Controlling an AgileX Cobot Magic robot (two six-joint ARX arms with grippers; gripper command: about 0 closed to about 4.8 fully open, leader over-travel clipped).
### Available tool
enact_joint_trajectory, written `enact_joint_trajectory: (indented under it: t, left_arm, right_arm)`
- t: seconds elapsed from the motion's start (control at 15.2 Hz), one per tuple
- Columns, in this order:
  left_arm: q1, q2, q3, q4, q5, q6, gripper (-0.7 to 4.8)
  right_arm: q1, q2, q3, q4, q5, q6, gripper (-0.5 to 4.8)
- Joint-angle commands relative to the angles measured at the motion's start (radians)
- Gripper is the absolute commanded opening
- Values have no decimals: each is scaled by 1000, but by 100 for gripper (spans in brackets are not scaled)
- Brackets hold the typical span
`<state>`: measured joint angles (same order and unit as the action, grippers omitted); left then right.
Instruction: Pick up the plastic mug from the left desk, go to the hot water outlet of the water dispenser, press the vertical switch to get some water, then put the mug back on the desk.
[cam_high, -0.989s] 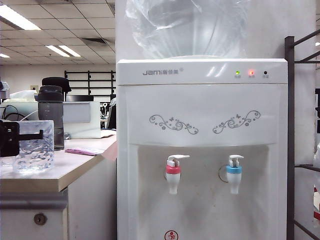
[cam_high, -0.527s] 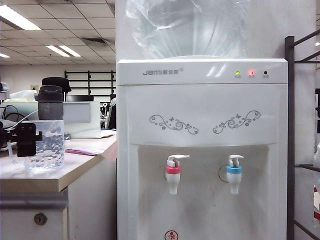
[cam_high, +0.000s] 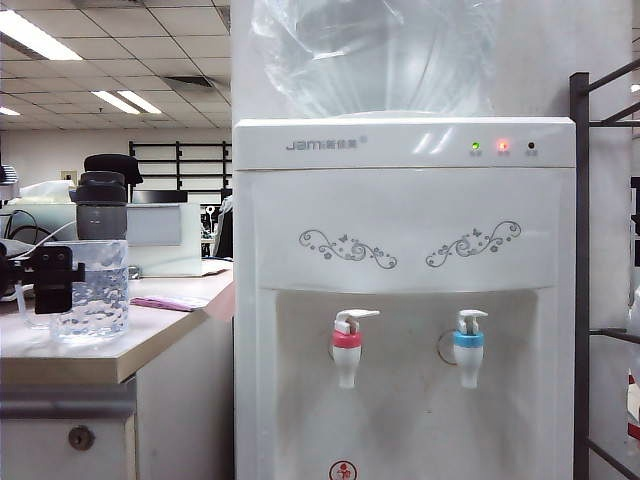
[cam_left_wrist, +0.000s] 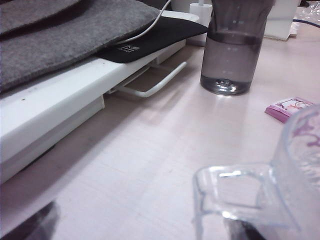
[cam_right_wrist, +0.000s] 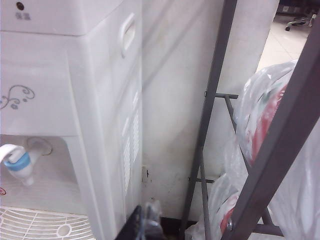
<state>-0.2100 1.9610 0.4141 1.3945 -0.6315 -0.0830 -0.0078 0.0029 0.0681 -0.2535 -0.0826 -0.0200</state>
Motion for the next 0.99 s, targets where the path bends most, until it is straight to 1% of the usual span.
enact_joint_trajectory:
  t: [0.07,0.72,0.86,0.99]
  left_arm:
    - [-1,-2,1,5,6,0,463]
    - [-2,-2,-2,0,8,0,463]
    - [-2,-3,-53,18,47,0,463]
    - [-2,-3,-70,18,52,0,463]
  right_arm:
    - [0,0,4,11,-2,-3,-5]
    - [0,0,4,11,-2,-3,-5]
    - [0,0,4,11,-2,-3,-5]
    - [0,0,4,11,-2,-3,-5]
